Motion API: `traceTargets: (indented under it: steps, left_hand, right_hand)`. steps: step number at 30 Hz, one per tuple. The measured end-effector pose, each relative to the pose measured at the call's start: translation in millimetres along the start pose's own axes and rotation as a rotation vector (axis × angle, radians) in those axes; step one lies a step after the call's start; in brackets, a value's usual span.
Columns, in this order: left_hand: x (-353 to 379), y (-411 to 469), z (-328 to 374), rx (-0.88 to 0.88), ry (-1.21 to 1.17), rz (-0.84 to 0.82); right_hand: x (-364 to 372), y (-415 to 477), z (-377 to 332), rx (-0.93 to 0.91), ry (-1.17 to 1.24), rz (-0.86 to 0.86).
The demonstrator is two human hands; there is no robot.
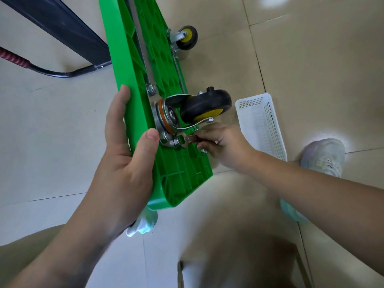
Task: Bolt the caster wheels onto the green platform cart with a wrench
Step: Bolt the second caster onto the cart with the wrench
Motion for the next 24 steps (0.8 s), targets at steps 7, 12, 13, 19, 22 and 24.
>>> traceTargets:
  steps: [7,12,13,19,22,24]
  left_hand:
    - [2.0,-0.3,2.0,0.0,-0.017,0.019]
    - [3.9,0.2,1.3,0.003,-0.031,0.017]
    - [3.9,0.2,1.0,0.003,-0.038,0.015]
    - [5.8,0.8,2.1,0.014,-0.062,-0.002]
    - [7.4,1.2,1.7,0.011,-0.074,-0.003]
    - [7.5,1.5,1.3,0.012,-0.08,-0.001]
  right_hand:
    - [-3.3,-7.9,2.8,0.029,-0.027,0.041]
    - [4.0,-3.3,3.8,0.04,0.018,0.102]
    - [5.8,-2.9,4.4,0.042,0.026,0.114]
    - [11.9,-1.9,8.3,0.043,0.072,0.117]
    - [12.7,-3.2,7.2,0.068,0.081,0.082]
    - [13.3,-7.1,7.1,0.111,0.083,0.028]
Point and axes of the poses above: each hand's wrist, its own y-axis towards the middle knuckle, its own x-axis out of the palm, z = x × y, the point moved 9 cm from there along y, towards the middle knuckle
